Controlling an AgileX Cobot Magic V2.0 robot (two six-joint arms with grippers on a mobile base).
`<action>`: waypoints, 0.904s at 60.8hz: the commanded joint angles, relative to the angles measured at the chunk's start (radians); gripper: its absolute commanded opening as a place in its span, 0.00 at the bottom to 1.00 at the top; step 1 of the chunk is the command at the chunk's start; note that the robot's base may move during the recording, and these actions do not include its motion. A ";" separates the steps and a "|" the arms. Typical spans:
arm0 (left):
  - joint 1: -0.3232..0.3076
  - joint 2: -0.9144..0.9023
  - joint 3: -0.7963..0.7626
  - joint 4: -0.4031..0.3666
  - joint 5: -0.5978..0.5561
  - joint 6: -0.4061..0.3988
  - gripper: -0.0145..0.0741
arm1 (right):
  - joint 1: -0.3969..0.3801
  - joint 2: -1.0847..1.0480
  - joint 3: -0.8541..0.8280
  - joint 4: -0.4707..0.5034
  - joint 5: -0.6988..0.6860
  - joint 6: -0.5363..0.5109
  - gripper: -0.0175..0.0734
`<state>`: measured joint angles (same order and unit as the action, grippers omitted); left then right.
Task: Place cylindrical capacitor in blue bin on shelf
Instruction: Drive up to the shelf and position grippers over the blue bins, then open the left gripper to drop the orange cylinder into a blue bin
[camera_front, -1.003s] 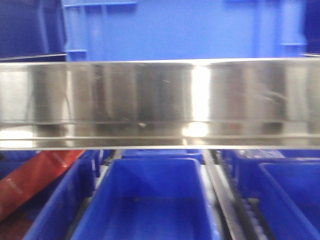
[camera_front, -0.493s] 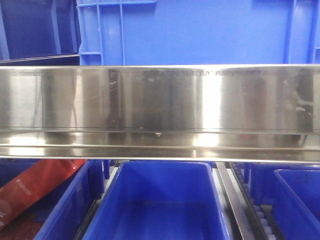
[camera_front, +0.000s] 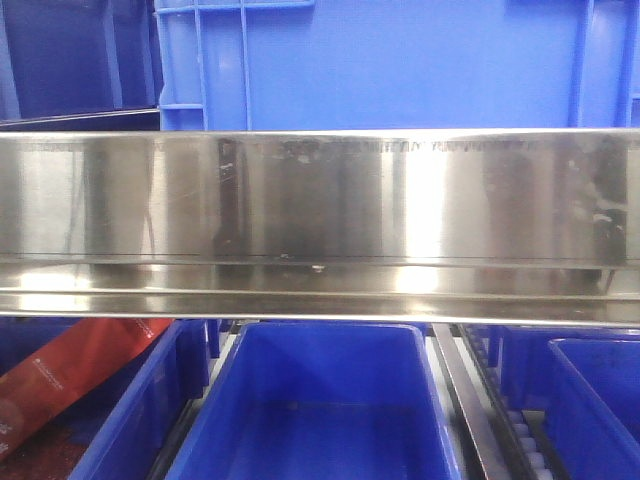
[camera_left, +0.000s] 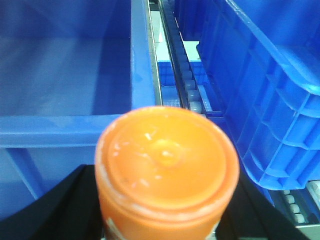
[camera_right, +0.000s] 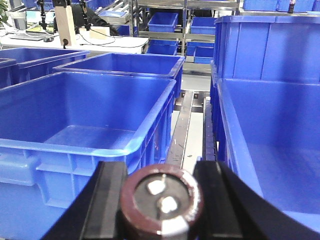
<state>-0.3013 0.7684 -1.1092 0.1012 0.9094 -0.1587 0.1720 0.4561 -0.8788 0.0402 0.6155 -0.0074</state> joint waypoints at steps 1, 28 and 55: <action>-0.006 -0.004 0.000 -0.002 -0.018 0.002 0.04 | 0.002 -0.001 -0.009 -0.001 -0.023 -0.003 0.01; -0.006 -0.004 0.000 -0.002 -0.092 0.002 0.04 | 0.002 -0.001 -0.009 -0.001 -0.023 -0.003 0.01; -0.008 0.036 -0.019 -0.032 -0.245 0.002 0.04 | 0.002 -0.001 -0.009 -0.001 -0.042 -0.003 0.01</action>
<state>-0.3013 0.7778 -1.1092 0.0899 0.7391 -0.1587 0.1720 0.4561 -0.8788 0.0402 0.6155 -0.0074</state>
